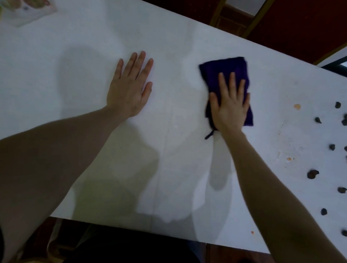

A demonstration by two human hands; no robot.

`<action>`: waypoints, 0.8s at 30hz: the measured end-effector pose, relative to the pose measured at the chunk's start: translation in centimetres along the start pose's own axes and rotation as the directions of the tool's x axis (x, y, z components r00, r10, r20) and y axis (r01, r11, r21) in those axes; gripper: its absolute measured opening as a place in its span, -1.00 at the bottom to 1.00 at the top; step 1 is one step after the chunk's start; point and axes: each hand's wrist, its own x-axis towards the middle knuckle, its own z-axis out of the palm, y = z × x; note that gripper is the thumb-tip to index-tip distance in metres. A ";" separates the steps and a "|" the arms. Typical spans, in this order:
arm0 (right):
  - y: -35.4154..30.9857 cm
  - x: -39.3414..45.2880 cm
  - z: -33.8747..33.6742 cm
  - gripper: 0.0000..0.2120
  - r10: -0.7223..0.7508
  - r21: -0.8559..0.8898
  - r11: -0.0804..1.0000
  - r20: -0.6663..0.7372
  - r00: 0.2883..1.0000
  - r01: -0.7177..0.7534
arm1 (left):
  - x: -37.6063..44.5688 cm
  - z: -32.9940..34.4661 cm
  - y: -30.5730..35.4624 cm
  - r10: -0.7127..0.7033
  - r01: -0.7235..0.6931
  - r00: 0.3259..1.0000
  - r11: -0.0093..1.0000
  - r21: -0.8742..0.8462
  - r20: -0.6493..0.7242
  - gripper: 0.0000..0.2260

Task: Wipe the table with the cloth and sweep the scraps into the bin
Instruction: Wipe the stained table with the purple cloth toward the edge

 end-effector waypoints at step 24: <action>-9.1 11.7 -0.7 -0.50 -0.173 0.049 0.984 0.036 0.984 0.172 | 0.1 0.3 -0.1 -0.003 0.003 0.999 1.000 0.009 -0.035 -0.46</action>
